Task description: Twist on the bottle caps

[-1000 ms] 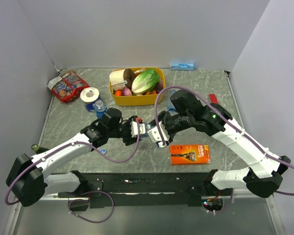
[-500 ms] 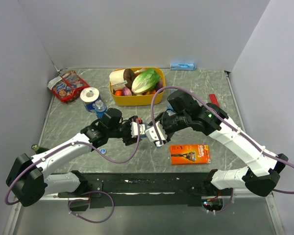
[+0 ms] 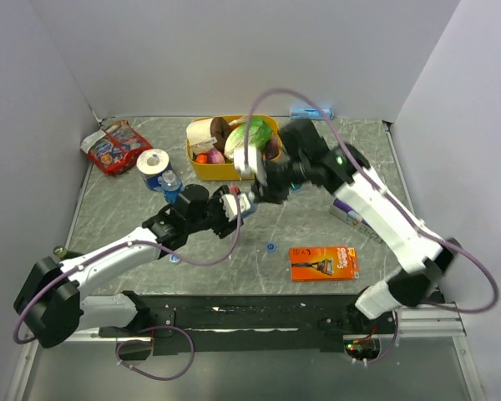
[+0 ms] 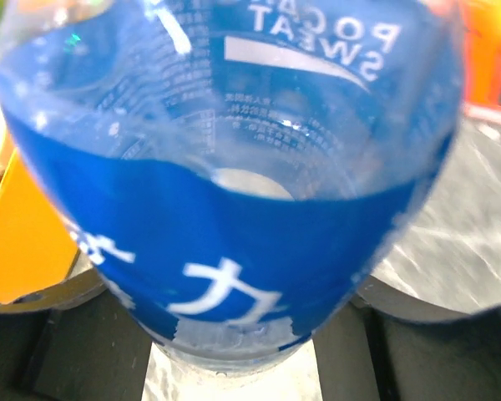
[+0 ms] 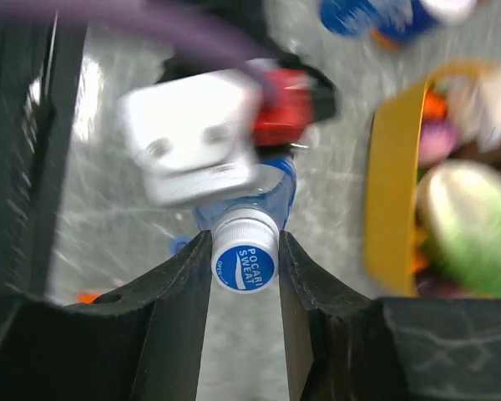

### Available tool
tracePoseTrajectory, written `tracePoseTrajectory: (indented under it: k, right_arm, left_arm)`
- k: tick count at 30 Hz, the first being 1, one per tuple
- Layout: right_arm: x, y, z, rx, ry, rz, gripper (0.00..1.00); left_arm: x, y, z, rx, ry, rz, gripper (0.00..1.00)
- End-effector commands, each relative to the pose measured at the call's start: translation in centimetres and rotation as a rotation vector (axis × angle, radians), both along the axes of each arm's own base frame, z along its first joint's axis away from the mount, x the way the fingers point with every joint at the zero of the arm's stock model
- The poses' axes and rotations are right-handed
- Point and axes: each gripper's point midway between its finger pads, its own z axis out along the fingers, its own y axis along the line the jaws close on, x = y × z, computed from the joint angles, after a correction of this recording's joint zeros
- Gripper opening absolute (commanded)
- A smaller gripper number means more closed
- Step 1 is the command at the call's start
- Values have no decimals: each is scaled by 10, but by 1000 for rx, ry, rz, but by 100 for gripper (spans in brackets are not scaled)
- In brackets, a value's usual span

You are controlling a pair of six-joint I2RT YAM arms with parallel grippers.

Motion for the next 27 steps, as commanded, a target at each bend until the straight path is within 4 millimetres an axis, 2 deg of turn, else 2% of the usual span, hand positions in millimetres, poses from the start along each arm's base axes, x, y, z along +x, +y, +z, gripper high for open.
tracePoseTrajectory:
  k: [1, 2, 3, 4, 5, 6, 7, 8, 9, 10, 12, 13, 15, 17, 18, 19, 20, 21, 22, 23, 24, 25, 26, 27]
  right_arm:
    - [6, 10, 0, 7, 656, -489, 0]
    - [4, 9, -3, 10, 725, -534, 0]
    - [2, 9, -4, 13, 774, -574, 0]
    - [-7, 10, -5, 13, 899, -596, 0]
    - [-13, 12, -10, -1, 969, -592, 4]
    - [-13, 12, -10, 7, 996, -584, 14]
    - [-7, 10, -4, 43, 1018, -604, 36]
    - [0, 8, 4, 76, 1004, -602, 46]
    - [7, 5, 12, 107, 991, -601, 65]
    - [24, -4, 35, 196, 961, -593, 71]
    - [36, -14, 65, 290, 878, -539, 78]
    - [43, -21, 88, 351, 814, -512, 79]
    - [49, -40, 110, 422, 698, -438, 79]
    - [37, -46, 113, 409, 586, -344, 75]
    - [24, -51, 120, 398, 393, -226, 73]
    - [17, -52, 103, 362, 352, -186, 73]
    - [10, -50, 94, 323, 246, -142, 72]
    - [-7, -56, 102, 312, 51, -53, 72]
    - [-13, -56, 71, 250, 21, -23, 73]
    - [-19, -64, 75, 219, -135, -15, 73]
    - [-32, -54, 67, 180, -256, 96, 74]
    - [-37, -54, 40, 130, -273, 128, 75]
    - [-42, -54, 48, 149, -372, 154, 75]
    - [-45, -49, 43, 131, -419, 177, 75]
  left_arm:
    - [54, -12, 71, -273, -61, 304, 1]
    - [62, -12, 62, -257, -33, 349, 1]
    - [70, -9, 65, -251, -30, 400, 1]
    - [72, -10, 63, -254, -10, 414, 1]
    - [75, -10, 57, -239, -4, 426, 1]
    - [74, -11, 54, -228, 3, 420, 1]
    - [74, -11, 52, -219, 5, 417, 1]
    - [73, -10, 48, -206, 7, 413, 1]
    - [71, -9, 44, -184, 13, 403, 1]
    - [69, -8, 41, -173, 20, 397, 1]
    - [59, -8, 29, -133, 51, 346, 1]
    - [55, -6, 28, -123, 58, 329, 1]
    - [37, -11, 17, -89, 96, 217, 1]
    - [21, -10, 12, -60, 117, 135, 1]
    - [15, -10, 11, -24, 90, 64, 1]
    - [-5, -14, 10, -13, 113, -47, 1]
    - [-10, -14, 11, 22, 64, -117, 1]
    - [-15, -15, 12, 33, 49, -166, 1]
    - [-25, -15, 12, 53, 55, -220, 1]
    - [-26, -14, 12, 77, 25, -259, 1]
    - [-27, -13, 13, 90, 18, -274, 1]
    - [-31, -14, 11, 109, 35, -304, 1]
    - [-31, -14, 12, 123, 15, -324, 1]
    - [-31, -14, 12, 133, 14, -334, 1]
